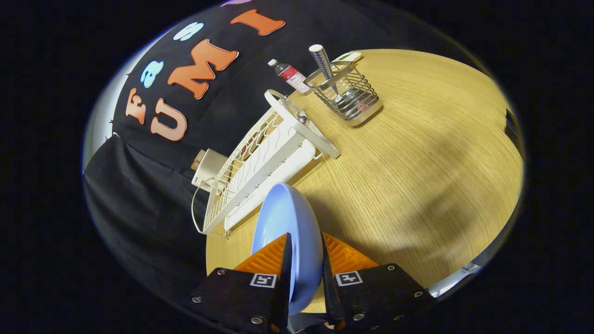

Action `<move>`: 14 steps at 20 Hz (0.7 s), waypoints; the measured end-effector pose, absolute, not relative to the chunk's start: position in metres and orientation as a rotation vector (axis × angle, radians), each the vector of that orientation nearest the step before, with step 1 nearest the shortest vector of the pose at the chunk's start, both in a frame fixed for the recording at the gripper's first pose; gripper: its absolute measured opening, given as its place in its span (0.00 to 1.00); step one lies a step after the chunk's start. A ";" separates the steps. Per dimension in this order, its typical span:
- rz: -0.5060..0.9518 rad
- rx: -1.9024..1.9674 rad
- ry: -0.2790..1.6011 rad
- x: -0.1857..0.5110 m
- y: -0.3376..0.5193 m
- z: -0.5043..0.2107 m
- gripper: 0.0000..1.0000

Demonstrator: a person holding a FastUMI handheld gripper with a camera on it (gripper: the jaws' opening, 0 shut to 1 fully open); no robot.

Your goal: Take the plate from the dish rack, then take the spoon from the basket and place it into the plate.

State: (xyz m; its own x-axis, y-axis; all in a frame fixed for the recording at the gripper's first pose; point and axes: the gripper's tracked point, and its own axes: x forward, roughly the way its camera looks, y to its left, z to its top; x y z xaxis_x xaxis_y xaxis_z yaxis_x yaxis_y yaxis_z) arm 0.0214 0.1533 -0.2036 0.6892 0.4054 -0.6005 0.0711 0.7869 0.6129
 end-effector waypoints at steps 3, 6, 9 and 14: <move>0.176 0.611 0.787 0.019 0.136 -0.201 0.39; 0.157 0.557 0.728 0.023 0.118 -0.188 0.53; 0.119 0.445 0.635 0.029 0.094 -0.169 0.79; 0.066 0.270 0.460 0.054 0.063 -0.126 0.98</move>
State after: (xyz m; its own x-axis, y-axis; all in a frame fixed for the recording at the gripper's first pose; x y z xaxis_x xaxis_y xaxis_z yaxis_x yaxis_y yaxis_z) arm 0.0543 0.0630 -0.1264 0.8945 0.1240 -0.4295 -0.0026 0.9622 0.2724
